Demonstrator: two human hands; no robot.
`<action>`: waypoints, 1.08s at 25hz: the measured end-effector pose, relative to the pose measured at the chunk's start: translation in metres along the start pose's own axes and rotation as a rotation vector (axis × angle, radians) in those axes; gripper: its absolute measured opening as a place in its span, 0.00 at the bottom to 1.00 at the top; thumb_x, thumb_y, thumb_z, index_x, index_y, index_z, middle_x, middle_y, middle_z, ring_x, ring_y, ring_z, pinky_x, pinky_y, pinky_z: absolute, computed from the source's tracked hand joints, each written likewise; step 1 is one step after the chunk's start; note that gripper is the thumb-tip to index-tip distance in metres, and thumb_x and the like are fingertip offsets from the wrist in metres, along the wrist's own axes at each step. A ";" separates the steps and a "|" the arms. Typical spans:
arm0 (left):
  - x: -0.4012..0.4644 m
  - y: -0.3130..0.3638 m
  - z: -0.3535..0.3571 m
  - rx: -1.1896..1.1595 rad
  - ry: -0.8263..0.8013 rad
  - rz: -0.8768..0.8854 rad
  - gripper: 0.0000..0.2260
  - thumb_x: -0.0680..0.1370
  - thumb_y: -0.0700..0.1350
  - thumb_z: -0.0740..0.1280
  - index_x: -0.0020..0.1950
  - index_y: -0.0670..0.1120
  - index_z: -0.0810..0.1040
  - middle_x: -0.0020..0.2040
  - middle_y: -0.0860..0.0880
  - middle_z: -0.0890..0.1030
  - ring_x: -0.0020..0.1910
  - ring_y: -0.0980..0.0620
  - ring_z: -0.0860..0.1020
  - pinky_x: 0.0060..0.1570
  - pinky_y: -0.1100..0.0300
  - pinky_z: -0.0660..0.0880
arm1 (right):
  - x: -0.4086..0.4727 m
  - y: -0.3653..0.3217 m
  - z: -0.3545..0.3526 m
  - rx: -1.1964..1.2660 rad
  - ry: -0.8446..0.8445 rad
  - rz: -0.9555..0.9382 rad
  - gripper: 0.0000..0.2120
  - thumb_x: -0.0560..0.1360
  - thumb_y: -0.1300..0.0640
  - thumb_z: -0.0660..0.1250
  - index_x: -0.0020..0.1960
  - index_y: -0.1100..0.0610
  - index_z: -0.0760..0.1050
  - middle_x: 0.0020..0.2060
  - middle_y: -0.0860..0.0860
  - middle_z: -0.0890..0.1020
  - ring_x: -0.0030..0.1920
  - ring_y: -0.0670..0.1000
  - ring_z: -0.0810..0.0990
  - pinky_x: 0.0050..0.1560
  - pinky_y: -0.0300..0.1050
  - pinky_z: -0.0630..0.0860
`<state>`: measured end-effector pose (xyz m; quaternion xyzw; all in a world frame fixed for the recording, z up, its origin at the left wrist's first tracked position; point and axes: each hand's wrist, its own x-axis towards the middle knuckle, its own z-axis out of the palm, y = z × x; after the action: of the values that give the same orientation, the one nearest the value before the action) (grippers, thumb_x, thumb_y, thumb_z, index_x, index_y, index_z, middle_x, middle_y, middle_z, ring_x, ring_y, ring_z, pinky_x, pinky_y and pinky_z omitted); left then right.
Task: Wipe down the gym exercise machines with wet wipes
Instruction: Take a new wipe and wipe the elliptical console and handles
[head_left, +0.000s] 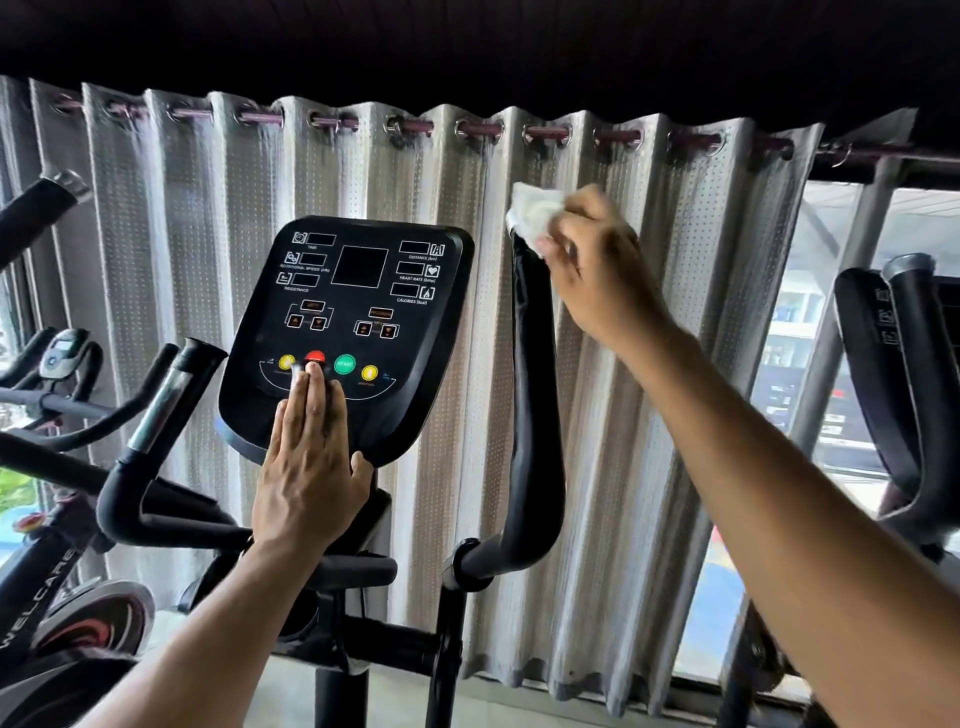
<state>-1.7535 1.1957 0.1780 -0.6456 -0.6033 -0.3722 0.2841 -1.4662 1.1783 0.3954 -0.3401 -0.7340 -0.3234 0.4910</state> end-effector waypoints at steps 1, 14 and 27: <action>0.001 0.000 0.000 -0.004 -0.003 -0.002 0.43 0.73 0.44 0.73 0.82 0.34 0.57 0.84 0.36 0.50 0.84 0.41 0.47 0.81 0.43 0.56 | 0.017 -0.001 0.000 -0.085 -0.067 -0.092 0.07 0.81 0.63 0.67 0.53 0.68 0.78 0.54 0.61 0.79 0.48 0.53 0.80 0.51 0.39 0.80; 0.000 -0.001 0.003 -0.046 0.008 -0.013 0.43 0.72 0.44 0.73 0.82 0.36 0.57 0.85 0.38 0.49 0.85 0.43 0.45 0.81 0.43 0.55 | 0.014 -0.031 -0.024 -0.328 -0.450 -0.308 0.14 0.81 0.69 0.59 0.60 0.65 0.81 0.57 0.59 0.74 0.58 0.54 0.76 0.60 0.50 0.81; -0.001 -0.001 0.003 -0.024 -0.007 -0.024 0.43 0.73 0.44 0.72 0.83 0.36 0.56 0.85 0.38 0.48 0.85 0.44 0.43 0.82 0.45 0.53 | -0.121 -0.119 -0.079 -0.292 -0.710 -0.386 0.11 0.79 0.67 0.60 0.53 0.59 0.81 0.56 0.51 0.72 0.50 0.50 0.69 0.50 0.40 0.78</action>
<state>-1.7543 1.1974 0.1758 -0.6430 -0.6074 -0.3804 0.2699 -1.4891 1.0264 0.2893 -0.3528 -0.8541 -0.3726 0.0851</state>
